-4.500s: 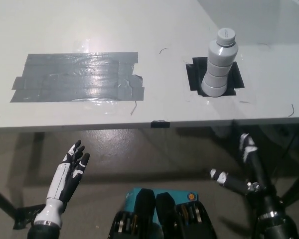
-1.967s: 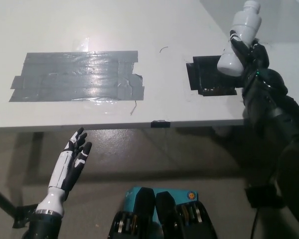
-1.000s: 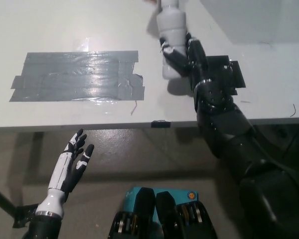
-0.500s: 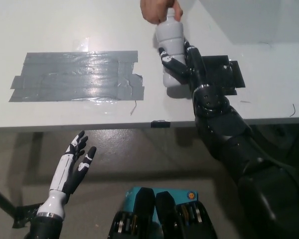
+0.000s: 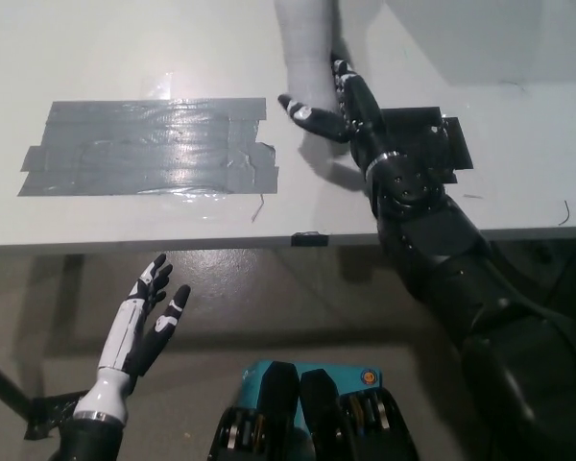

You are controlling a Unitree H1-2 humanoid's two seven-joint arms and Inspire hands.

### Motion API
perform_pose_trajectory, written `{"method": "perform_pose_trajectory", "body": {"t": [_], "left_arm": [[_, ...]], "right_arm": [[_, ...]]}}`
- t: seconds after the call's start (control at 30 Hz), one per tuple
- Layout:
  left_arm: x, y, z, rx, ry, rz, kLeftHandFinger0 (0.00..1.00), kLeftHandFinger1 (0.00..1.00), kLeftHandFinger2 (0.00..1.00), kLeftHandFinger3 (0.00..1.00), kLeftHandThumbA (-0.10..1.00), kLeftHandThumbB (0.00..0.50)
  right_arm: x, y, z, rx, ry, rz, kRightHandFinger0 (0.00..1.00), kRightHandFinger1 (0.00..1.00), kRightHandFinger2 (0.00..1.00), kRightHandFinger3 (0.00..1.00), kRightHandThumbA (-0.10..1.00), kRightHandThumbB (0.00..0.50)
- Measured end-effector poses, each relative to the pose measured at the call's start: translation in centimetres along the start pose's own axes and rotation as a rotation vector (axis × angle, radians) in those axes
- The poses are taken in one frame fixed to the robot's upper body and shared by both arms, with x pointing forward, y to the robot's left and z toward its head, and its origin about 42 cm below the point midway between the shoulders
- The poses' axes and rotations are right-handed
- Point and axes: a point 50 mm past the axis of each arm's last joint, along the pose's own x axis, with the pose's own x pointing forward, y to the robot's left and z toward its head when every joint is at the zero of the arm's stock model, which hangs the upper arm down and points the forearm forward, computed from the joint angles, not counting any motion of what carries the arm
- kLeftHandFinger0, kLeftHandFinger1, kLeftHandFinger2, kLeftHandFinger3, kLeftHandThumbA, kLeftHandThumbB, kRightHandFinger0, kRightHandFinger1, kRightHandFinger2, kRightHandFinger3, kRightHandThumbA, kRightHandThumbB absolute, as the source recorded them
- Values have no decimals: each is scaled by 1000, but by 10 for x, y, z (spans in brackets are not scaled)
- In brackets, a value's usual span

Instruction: A white bottle is kept in the middle of the desk infront of the robot and the robot picks it up with its right hand and passes it to a person

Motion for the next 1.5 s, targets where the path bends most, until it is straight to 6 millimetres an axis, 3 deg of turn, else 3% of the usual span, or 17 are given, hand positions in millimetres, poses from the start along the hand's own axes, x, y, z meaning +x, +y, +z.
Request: {"method": "perform_pose_trajectory", "body": {"t": [0.13,0.17,0.23,0.27,0.3,0.4,0.53,0.67,0.8,0.83,0.93,1.03,1.07,1.1,1.3,1.4,1.5], "left_arm": [[-1,0,-1,-5,4,0,1000,1000,1000,1000,812,0],[-2,0,-1,-5,5,0,1000,1000,1000,1000,811,0],[-2,0,-2,-6,5,0,1000,1000,1000,1000,814,0],[-2,0,-2,-6,5,0,1000,1000,1000,1000,821,0],[-2,0,-2,-5,6,0,1000,1000,1000,1000,823,0],[-2,0,-2,-5,7,0,1000,1000,1000,1000,817,0],[-2,-1,-4,-5,17,-2,1000,1000,1000,1000,818,0],[-2,-1,-8,-5,31,-4,1000,1000,1000,1000,839,0],[1,-1,-8,-5,35,-5,1000,1000,1000,1000,831,0],[2,-1,-7,-5,33,-5,1000,1000,1000,1000,867,25],[4,-1,-5,-4,28,-5,1000,1000,1000,1000,884,34],[8,0,-3,-3,20,-4,1000,1000,1000,1000,875,32],[8,-1,-2,-3,19,-4,1000,1000,1000,1000,868,27],[9,-1,-2,-3,18,-4,1000,1000,1000,1000,865,27],[8,0,-2,5,13,-9,1000,1000,1000,1000,793,0],[8,1,-2,11,8,-10,1000,1000,1000,1000,784,0],[7,2,-3,13,3,-10,1000,1000,1000,1000,784,0]], "right_arm": [[-5,-6,-9,-21,-2,41,1000,1000,1000,1000,787,500],[-6,-8,-10,-26,-10,47,1000,1000,1000,1000,747,466],[-10,-13,-12,-27,-32,59,1000,1000,1000,1000,746,453],[-12,-16,-12,-26,-51,64,1000,1000,1000,1000,773,474],[-15,-19,-12,-25,-72,70,1000,1000,1000,1000,846,463],[-25,-27,-13,-26,-114,70,1000,1000,1000,1000,925,466],[-45,-37,-20,-29,-164,58,1000,1000,1000,1000,959,496],[-64,-45,-28,-32,-188,45,1000,1000,1000,1000,946,456],[-94,-57,-37,-42,-216,23,1000,1000,1000,1000,926,452],[-102,-60,-40,-45,-223,17,1000,1000,1000,1000,902,450],[-127,-69,-48,-59,-231,6,1000,1000,1000,1000,867,438],[-154,-79,-53,-77,-238,-2,1000,1000,1000,1000,891,428],[-163,-81,-55,-83,-239,-2,1000,1000,1000,1000,900,393],[-170,-82,-56,-88,-240,-1,1000,1000,1000,1000,903,391],[-234,-73,-70,-88,-227,58,1000,1000,1000,1000,907,379],[-250,-64,-88,-53,-169,101,1000,1000,1000,1000,881,359],[-253,-63,-102,-34,-120,116,1000,1000,1000,1000,856,328]]}}
